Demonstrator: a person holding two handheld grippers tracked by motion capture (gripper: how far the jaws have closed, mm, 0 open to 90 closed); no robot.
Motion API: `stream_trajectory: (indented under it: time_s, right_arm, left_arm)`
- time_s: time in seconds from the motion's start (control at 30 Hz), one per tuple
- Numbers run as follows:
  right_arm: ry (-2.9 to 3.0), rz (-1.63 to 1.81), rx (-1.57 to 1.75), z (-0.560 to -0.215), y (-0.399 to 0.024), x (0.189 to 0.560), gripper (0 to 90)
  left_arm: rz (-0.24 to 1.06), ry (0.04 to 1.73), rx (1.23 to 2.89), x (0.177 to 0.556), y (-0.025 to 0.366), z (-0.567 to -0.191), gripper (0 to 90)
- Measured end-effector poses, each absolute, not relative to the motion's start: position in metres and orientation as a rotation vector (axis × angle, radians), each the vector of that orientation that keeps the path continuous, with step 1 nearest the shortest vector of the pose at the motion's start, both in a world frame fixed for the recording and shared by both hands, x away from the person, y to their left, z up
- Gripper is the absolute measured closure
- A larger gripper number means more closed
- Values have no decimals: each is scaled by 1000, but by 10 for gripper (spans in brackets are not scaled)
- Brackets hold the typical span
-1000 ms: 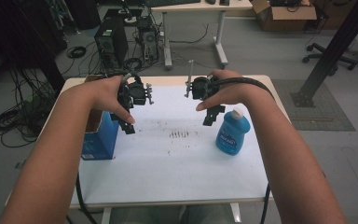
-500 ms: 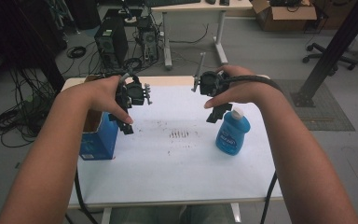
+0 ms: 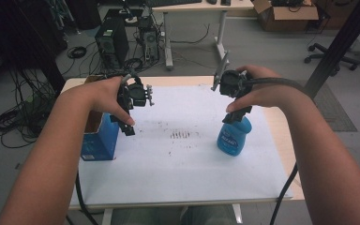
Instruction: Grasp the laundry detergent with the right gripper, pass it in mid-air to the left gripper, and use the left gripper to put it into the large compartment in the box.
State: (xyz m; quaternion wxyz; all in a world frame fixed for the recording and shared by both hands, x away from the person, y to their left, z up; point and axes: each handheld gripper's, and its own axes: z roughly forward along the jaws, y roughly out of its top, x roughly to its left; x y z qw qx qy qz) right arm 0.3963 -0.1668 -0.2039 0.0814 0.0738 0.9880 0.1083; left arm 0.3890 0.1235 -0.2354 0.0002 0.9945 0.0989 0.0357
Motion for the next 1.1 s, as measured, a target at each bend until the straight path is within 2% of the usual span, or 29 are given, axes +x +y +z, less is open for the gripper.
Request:
stream_trajectory:
  time_s: [0.43,0.8,1.1]
  right_arm:
    - [2906,469,318,-201,-215,380,41]
    - [2865,632,446,-216,-257,371,40]
    - [2853,683,493,-227,-272,367,39]
  left_arm:
    - [111,293,3129,390,118,-237,82]
    - [107,292,3132,391,116,-237,81]
    - [107,296,3128,391,116,-237,82]
